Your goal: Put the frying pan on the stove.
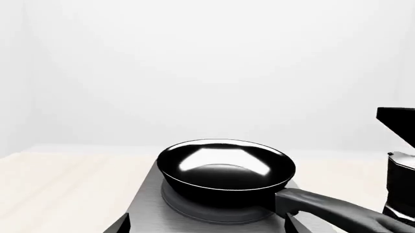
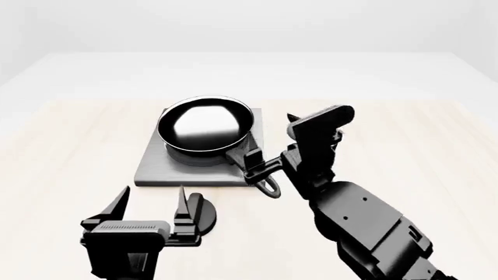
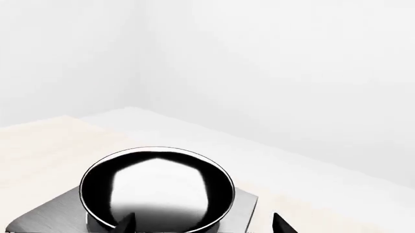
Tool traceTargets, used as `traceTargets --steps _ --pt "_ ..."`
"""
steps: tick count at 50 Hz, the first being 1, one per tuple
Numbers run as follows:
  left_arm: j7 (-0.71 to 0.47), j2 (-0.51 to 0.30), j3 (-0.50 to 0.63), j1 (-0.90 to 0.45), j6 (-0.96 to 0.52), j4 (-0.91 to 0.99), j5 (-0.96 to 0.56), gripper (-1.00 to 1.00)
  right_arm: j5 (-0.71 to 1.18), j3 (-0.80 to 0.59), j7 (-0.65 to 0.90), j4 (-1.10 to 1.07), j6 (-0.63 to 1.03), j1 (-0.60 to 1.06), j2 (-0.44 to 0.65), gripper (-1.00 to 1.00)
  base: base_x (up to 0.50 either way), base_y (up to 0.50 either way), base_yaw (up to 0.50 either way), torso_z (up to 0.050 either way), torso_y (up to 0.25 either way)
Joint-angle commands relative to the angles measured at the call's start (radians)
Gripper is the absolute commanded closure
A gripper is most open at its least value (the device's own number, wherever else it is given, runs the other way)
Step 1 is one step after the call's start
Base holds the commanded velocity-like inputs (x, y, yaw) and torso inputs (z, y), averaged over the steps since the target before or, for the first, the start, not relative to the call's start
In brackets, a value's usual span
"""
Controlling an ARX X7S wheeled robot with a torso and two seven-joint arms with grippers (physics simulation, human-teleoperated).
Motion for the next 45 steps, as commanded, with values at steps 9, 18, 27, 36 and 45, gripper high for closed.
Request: traceTargets --steps 9,18,27,36,45 --pt "-0.03 -0.028 -0.013 0.019 -0.016 0.094 0.005 -1.0 -0.082 0.06 0.218 -0.345 -0.151 -0.273 0.149 -1.0 0.0 0.0 0.0 0.0 0.0" --pt "-0.047 -0.048 -0.02 0.034 -0.031 0.171 0.003 -1.0 -0.13 0.059 0.279 -0.44 -0.158 -0.33 0.19 -1.0 0.0 0.0 0.0 0.0 0.0" --pt "-0.057 -0.072 -0.028 0.061 -0.036 0.242 0.001 -1.0 -0.146 0.065 0.332 -0.567 -0.16 -0.39 0.236 -1.0 0.0 0.0 0.0 0.0 0.0" --pt "-0.07 -0.084 -0.023 0.067 -0.054 0.3 0.01 -1.0 -0.162 0.079 0.362 -0.62 -0.174 -0.429 0.273 -1.0 0.0 0.0 0.0 0.0 0.0" --pt "-0.084 -0.103 -0.039 0.096 -0.048 0.348 0.01 -1.0 -0.17 0.091 0.397 -0.695 -0.167 -0.458 0.306 -1.0 0.0 0.0 0.0 0.0 0.0"
